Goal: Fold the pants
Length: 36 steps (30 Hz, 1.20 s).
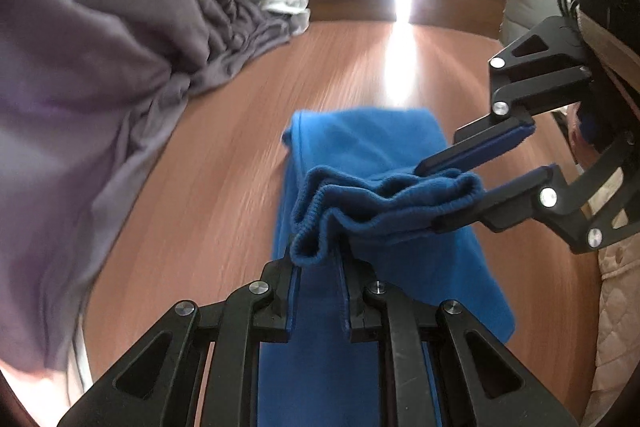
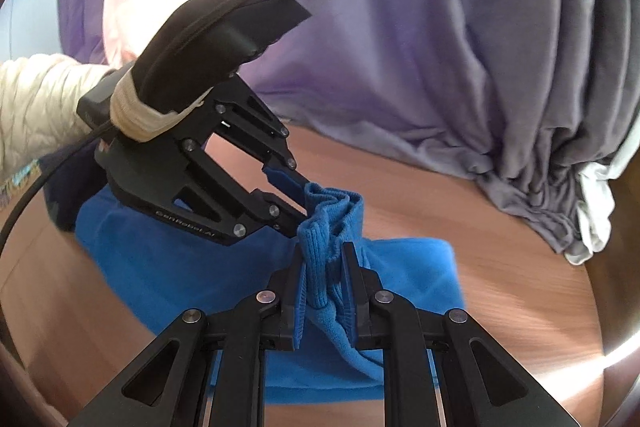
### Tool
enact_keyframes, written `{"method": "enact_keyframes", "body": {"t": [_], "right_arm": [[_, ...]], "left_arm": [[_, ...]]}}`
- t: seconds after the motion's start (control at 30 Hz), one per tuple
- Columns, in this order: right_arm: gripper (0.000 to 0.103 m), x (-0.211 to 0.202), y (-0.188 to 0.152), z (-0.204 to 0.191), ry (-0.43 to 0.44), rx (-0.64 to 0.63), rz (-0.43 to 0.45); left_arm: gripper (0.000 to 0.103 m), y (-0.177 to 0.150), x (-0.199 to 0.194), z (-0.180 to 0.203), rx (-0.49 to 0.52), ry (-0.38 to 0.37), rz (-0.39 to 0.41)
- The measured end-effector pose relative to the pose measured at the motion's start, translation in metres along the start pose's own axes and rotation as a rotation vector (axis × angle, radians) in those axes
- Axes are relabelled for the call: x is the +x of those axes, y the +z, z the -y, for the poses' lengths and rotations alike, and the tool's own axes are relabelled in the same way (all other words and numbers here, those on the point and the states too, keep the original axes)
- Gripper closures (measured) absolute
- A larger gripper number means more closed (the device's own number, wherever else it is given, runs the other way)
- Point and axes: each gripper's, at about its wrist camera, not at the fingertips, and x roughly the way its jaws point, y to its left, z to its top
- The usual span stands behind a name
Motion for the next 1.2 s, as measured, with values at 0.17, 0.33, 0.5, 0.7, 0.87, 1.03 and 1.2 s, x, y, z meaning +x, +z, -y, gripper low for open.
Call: {"method": "enact_keyframes", "body": {"t": [0.17,0.33,0.5,0.7,0.87,1.03,1.2], "right_arm": [[0.086,0.012,-0.003,-0.010,0.034,-0.015,-0.025],[0.085,0.025,-0.011,-0.019,0.074,-0.022,-0.073],[0.066,0.028,-0.021,-0.035,0.156,-0.005,-0.144],[0.066,0.004,-0.023,-0.032,0.156,0.041,-0.091],[0.066,0.017,-0.029,0.006,0.021,0.166,-0.072],[0.066,0.038,-0.041,0.024,0.009,0.218,-0.132],[0.066,0.036,-0.050,0.029,0.030,0.255,-0.165]], "left_arm": [[0.087,-0.017,0.000,-0.007,-0.052,0.000,-0.050],[0.086,-0.032,-0.008,-0.014,-0.072,0.046,-0.132],[0.080,-0.039,-0.028,-0.011,-0.156,0.099,-0.105],[0.074,-0.022,-0.049,0.008,-0.260,0.061,0.039],[0.074,-0.013,-0.029,0.015,-0.373,-0.036,0.105],[0.074,-0.026,0.008,0.010,-0.515,-0.033,0.022],[0.075,-0.043,0.014,-0.003,-0.693,-0.068,0.030]]}}
